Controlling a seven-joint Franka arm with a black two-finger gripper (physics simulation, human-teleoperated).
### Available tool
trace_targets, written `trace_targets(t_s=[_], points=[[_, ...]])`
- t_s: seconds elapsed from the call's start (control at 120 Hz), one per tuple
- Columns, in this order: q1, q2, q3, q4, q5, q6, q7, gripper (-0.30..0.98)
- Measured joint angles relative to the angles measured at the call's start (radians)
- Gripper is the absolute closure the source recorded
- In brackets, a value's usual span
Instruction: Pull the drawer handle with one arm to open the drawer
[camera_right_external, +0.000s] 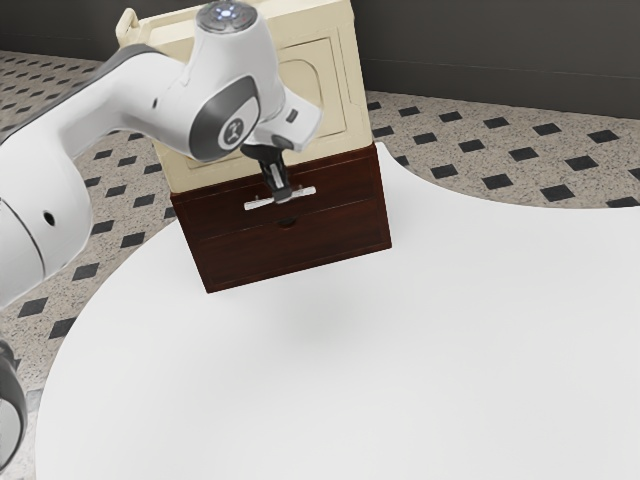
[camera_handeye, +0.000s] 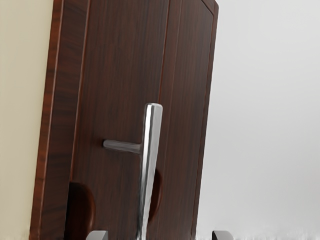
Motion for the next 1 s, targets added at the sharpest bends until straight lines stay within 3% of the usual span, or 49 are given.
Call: trace_targets(t_s=[0.683,1.0], points=[[0.003,0.079,0.018,0.034,0.022,0.004,0.003,0.48],[0.003,0.074,0.016,0.025,0.021,0.007,0.004,0.57]])
